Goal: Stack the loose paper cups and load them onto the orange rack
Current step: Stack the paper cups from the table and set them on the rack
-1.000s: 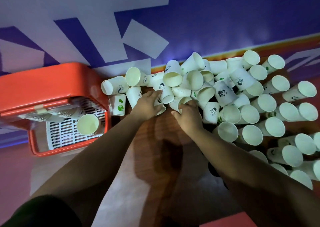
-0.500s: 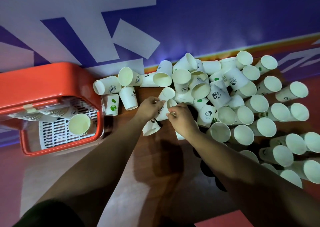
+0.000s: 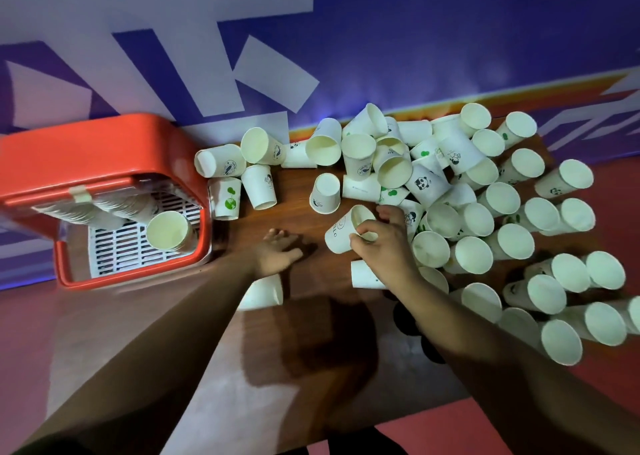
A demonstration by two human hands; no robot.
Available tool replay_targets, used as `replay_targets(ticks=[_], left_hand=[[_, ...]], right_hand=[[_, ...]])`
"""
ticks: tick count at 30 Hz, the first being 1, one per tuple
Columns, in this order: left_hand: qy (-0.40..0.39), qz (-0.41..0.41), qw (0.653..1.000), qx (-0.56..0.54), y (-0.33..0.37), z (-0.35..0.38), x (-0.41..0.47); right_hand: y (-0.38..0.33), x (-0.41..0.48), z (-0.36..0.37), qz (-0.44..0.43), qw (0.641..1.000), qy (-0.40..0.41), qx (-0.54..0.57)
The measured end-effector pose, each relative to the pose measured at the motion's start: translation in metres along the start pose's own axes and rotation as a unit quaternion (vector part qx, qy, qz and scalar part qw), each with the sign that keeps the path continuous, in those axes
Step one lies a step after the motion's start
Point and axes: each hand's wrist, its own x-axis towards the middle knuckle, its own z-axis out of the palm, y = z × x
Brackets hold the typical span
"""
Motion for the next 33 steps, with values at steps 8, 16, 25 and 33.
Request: replay_targets(ticks=[8, 16, 25, 33], left_hand=[[-0.004, 0.093, 0.995, 0.038, -0.061, 0.045, -0.104], [0.041, 0.043, 0.994, 0.096, -0.109, 0.128, -0.159], [-0.073, 0.038, 0.993, 0.087, -0.128, 0.188, -0.204], [0.015, 0.166, 0.978, 0.127, -0.11, 0.179, -0.173]], right_hand=[[-0.01, -0.033, -0.003, 0.02, 0.999, -0.038, 0.007], [-0.033, -0.068, 0.02, 0.017, 0.998, -0.065, 0.011], [-0.072, -0.086, 0.054, 0.006, 0.995, -0.1, 0.01], [-0.079, -0.081, 0.054, 0.037, 0.995, -0.092, 0.012]])
